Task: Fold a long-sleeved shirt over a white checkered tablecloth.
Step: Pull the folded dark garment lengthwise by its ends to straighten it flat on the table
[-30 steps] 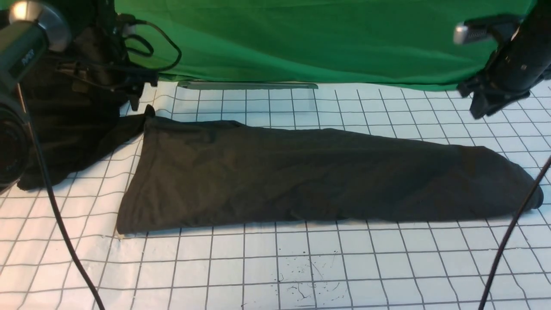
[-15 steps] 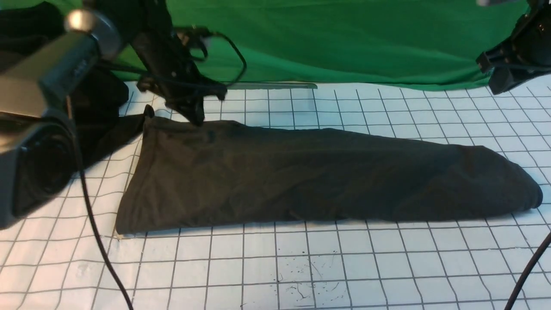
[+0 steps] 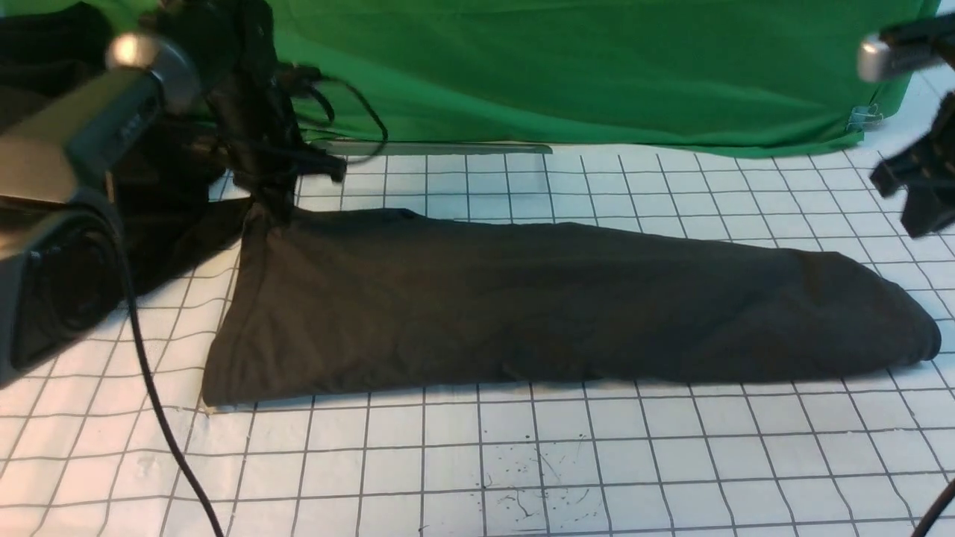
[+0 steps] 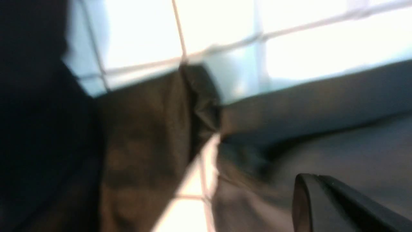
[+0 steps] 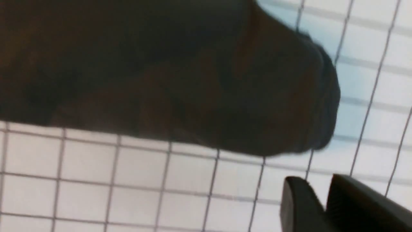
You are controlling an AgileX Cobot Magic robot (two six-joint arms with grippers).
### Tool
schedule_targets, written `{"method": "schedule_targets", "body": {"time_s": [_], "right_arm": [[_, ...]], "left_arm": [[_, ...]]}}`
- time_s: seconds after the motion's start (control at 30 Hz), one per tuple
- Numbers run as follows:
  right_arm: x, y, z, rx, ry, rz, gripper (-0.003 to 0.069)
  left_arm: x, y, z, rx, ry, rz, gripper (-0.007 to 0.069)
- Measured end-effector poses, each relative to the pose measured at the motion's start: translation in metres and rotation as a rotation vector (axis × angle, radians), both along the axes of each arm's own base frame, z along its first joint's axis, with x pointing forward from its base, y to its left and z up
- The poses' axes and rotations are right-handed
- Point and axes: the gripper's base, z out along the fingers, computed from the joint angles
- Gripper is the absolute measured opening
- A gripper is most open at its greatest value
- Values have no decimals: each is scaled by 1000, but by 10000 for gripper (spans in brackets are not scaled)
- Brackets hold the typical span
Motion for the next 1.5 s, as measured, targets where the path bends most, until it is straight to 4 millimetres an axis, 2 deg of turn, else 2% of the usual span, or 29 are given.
{"method": "schedule_targets", "body": {"time_s": [0.03, 0.1, 0.13, 0.17, 0.2, 0.27, 0.33, 0.37, 0.4, 0.43, 0.57, 0.63, 0.67, 0.73, 0.77, 0.8, 0.87, 0.9, 1.0, 1.27, 1.37, 1.5], "right_arm": [[0, -2, -1, 1, 0, -7, 172], [-1, -20, -13, 18, 17, -73, 240], [0, -33, -20, 37, 23, -116, 307], [1, -35, -22, 42, 23, -122, 315], [4, -54, -33, 57, 44, -173, 388], [7, -67, -44, 76, 60, -211, 428], [11, -80, -61, 110, 91, -252, 450], [13, -84, -68, 131, 105, -266, 453], [14, -86, -72, 136, 114, -271, 454], [18, -90, -87, 170, 141, -285, 456], [28, -91, -120, 216, 178, -293, 459], [30, -91, -126, 222, 182, -295, 459], [32, -91, -135, 226, 192, -292, 457], [34, -89, -140, 225, 201, -268, 434], [34, -89, -141, 224, 202, -265, 428], [34, -88, -143, 222, 206, -244, 337], [35, -87, -144, 225, 205, -231, 169], [35, -87, -144, 225, 204, -226, 113], [34, -87, -144, 225, 207, -214, 41], [35, -95, -128, 145, 258, -214, 34], [34, -94, -127, 148, 278, -225, 51], [32, -93, -127, 146, 303, -244, 171]], "left_arm": [[-4, 0, 14, -13, -28, -1, 1], [-18, -3, 57, -70, -107, -16, 1], [-29, -6, 83, -117, -154, -37, 1], [-33, -6, 92, -123, -171, -43, 1], [-52, -8, 119, -170, -213, -65, 1], [-70, -8, 132, -189, -214, -79, 1], [-88, -5, 133, -189, -181, -77, 1], [-97, -4, 120, -185, -126, -72, 1], [-98, -4, 118, -184, -118, -71, 1], [-109, -3, 96, -182, -63, -61, 1], [-129, 0, 25, -184, 24, -23, 1], [-135, 2, 3, -179, 47, -11, 1], [-144, 4, -28, -169, 87, 3, 1], [-150, 5, -47, -163, 116, 11, 1], [-150, 5, -47, -163, 116, 11, 1], [-156, 6, -65, -158, 147, 20, 1], [-158, 6, -78, -154, 168, 26, 1], [-159, 6, -80, -156, 161, 29, 1], [-159, 7, -82, -157, 156, 31, 1], [-159, 7, -82, -156, 152, 33, 1], [-159, 6, -82, -159, 153, 35, 1], [-161, 6, -78, -173, 146, 42, 1]]}}
